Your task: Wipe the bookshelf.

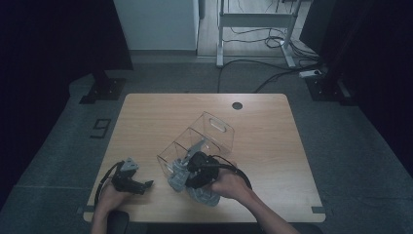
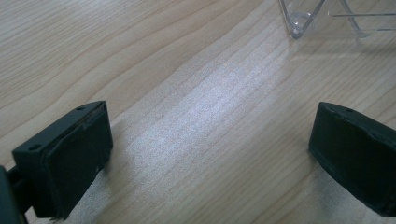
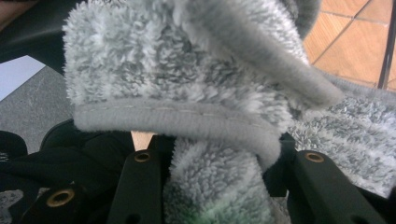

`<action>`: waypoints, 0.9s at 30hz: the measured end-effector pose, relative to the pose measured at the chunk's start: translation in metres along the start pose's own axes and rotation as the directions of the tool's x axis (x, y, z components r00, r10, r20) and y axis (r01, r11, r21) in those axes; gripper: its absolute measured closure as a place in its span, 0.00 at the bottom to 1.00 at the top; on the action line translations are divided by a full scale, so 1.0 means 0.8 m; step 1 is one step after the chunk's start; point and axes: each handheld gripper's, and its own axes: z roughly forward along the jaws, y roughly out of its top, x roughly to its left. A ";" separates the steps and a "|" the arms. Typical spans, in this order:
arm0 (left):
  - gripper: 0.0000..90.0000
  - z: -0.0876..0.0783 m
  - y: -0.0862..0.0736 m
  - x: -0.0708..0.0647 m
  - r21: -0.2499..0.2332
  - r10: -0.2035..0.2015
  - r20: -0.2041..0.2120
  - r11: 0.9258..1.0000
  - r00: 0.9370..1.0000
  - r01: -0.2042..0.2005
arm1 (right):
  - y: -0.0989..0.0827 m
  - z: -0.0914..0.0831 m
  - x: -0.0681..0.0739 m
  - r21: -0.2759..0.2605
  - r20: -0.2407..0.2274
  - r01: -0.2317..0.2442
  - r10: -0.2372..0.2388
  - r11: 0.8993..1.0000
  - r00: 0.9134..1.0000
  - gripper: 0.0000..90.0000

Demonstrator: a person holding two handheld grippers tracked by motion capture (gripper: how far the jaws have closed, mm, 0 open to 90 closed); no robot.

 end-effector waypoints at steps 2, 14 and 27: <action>0.00 0.000 0.000 0.000 0.000 0.000 0.000 1.000 1.000 0.000 | -0.005 0.001 0.000 -0.002 -0.002 0.001 -0.001 1.000 1.000 0.66; 0.00 0.000 0.000 0.000 -0.001 -0.004 -0.006 1.000 1.000 0.004 | -0.034 0.020 -0.003 -0.023 -0.024 -0.022 0.022 0.999 0.999 0.67; 0.00 0.001 0.001 0.000 -0.001 -0.006 -0.008 1.000 1.000 0.006 | -0.057 0.039 -0.007 -0.009 -0.023 -0.039 0.039 0.999 0.999 0.68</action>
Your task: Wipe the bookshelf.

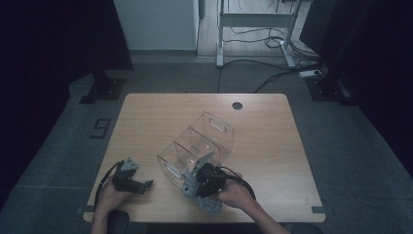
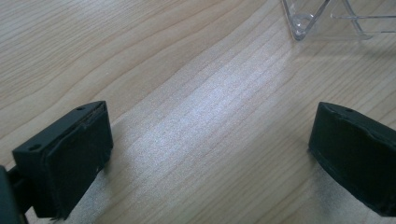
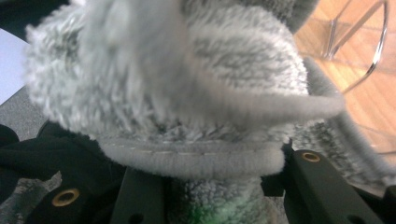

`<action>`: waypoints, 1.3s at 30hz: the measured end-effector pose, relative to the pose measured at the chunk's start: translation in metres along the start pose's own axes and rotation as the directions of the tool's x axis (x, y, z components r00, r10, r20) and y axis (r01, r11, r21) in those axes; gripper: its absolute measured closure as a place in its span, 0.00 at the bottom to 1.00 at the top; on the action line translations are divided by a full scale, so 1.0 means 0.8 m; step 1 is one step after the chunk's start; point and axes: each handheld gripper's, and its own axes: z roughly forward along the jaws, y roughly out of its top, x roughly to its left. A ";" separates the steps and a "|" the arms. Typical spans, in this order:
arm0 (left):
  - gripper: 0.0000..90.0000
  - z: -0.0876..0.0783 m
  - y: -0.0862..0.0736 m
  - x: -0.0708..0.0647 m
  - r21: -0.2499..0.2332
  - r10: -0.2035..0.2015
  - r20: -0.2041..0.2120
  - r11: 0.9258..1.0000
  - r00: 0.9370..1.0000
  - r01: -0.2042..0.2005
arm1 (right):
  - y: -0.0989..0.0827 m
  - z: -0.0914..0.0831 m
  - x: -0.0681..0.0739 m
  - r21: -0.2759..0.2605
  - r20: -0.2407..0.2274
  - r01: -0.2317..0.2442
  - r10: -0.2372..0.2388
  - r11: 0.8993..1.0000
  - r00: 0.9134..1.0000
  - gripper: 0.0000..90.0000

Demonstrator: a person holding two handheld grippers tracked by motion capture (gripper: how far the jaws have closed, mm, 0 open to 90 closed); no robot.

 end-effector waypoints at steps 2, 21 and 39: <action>0.00 0.000 0.000 0.000 0.000 -0.001 0.000 1.000 1.000 0.001 | -0.004 0.005 -0.001 0.013 0.005 0.000 0.000 1.000 1.000 0.68; 0.00 0.000 0.001 0.000 0.002 -0.003 -0.003 1.000 1.000 0.003 | -0.022 0.038 0.002 0.077 0.017 0.009 -0.010 0.997 1.000 0.69; 0.00 0.001 0.001 0.000 0.000 -0.008 -0.006 1.000 1.000 0.008 | -0.036 -0.049 -0.016 0.001 0.068 -0.042 0.042 0.999 0.997 0.70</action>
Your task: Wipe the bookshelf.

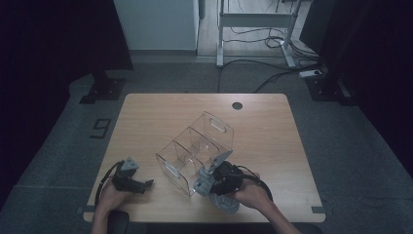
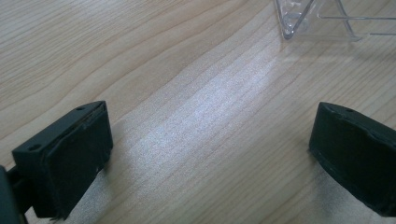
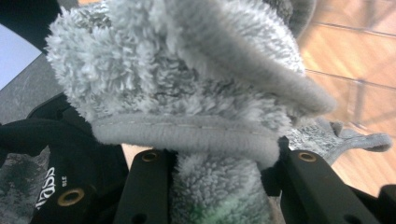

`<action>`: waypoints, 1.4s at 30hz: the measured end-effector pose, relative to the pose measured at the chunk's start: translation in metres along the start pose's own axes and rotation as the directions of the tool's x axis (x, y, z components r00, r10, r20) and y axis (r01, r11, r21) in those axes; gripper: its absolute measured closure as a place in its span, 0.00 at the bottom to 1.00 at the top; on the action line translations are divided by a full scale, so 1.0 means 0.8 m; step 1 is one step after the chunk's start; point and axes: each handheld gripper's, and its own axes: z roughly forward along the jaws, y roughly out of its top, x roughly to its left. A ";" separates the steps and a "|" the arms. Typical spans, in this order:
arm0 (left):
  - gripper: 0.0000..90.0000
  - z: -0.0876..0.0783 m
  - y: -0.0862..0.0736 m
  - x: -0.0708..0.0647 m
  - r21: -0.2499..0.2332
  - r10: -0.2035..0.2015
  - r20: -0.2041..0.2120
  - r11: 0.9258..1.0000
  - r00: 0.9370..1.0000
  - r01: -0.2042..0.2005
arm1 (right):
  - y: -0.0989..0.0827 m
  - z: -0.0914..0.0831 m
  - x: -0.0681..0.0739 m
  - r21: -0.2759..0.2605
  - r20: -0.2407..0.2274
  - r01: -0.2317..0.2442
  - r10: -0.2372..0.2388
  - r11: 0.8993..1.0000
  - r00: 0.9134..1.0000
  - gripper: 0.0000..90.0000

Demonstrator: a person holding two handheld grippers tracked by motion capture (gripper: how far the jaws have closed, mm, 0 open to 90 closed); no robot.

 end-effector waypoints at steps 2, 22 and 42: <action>0.00 0.000 0.000 0.000 0.000 0.000 0.000 1.000 1.000 0.000 | -0.005 -0.011 -0.007 -0.009 0.016 -0.013 0.013 1.000 1.000 0.70; 0.00 0.001 0.001 -0.001 0.000 -0.009 -0.008 1.000 1.000 0.009 | -0.068 -0.096 -0.080 -0.081 0.202 -0.186 0.199 0.979 0.959 0.70; 0.00 0.001 0.001 -0.001 0.000 -0.012 -0.012 1.000 1.000 0.012 | -0.148 -0.130 -0.152 -0.113 0.374 -0.374 0.388 0.921 0.843 0.68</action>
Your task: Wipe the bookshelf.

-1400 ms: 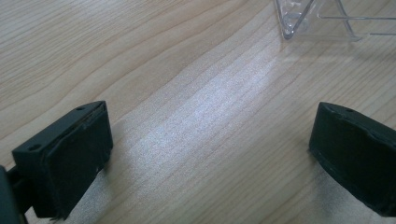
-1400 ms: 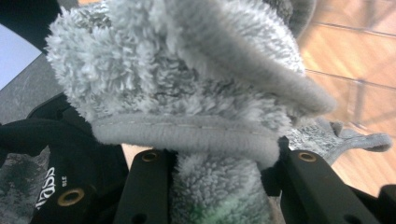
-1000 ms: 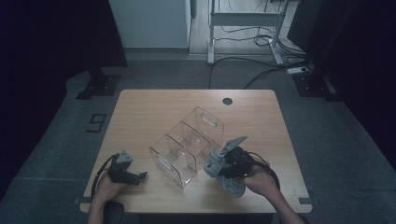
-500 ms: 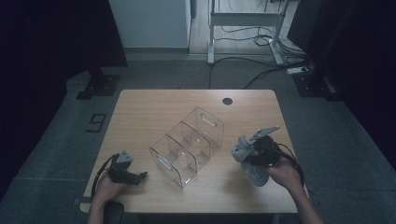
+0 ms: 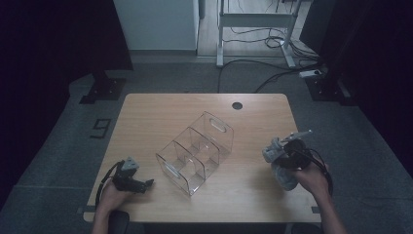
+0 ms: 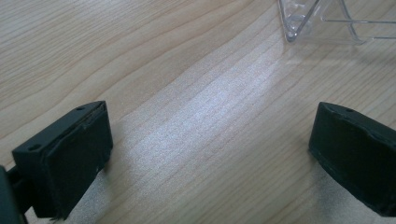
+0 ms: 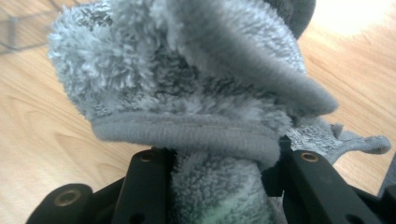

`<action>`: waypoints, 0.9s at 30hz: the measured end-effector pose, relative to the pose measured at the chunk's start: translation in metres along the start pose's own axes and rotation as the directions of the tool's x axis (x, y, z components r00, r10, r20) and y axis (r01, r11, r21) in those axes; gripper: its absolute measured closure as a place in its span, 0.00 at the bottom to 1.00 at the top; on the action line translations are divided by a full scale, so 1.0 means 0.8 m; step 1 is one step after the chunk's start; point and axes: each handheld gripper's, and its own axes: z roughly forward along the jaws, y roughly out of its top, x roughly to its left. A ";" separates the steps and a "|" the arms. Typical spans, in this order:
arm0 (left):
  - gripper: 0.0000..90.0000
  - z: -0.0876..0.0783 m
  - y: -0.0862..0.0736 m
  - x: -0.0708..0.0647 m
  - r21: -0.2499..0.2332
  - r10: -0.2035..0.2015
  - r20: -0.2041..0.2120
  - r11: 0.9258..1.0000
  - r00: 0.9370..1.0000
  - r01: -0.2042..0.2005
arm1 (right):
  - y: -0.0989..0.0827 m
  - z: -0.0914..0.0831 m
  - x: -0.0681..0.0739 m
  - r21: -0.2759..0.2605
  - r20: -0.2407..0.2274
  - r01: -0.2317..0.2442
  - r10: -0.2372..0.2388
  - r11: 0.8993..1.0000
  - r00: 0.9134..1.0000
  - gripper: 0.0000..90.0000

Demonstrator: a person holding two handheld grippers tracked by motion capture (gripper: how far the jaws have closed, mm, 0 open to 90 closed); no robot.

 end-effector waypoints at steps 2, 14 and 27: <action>0.00 0.000 0.000 0.000 0.000 0.000 0.001 1.000 1.000 0.000 | -0.006 0.008 -0.003 0.011 0.004 -0.006 0.006 1.000 1.000 0.68; 0.00 0.000 0.000 0.000 0.001 -0.001 0.000 1.000 1.000 0.001 | -0.036 0.066 -0.009 0.045 -0.002 -0.028 0.028 0.999 1.000 0.65; 0.00 0.000 0.000 0.000 0.000 -0.003 -0.001 1.000 1.000 0.003 | -0.052 0.084 -0.020 0.081 -0.027 -0.047 0.049 0.996 0.998 0.38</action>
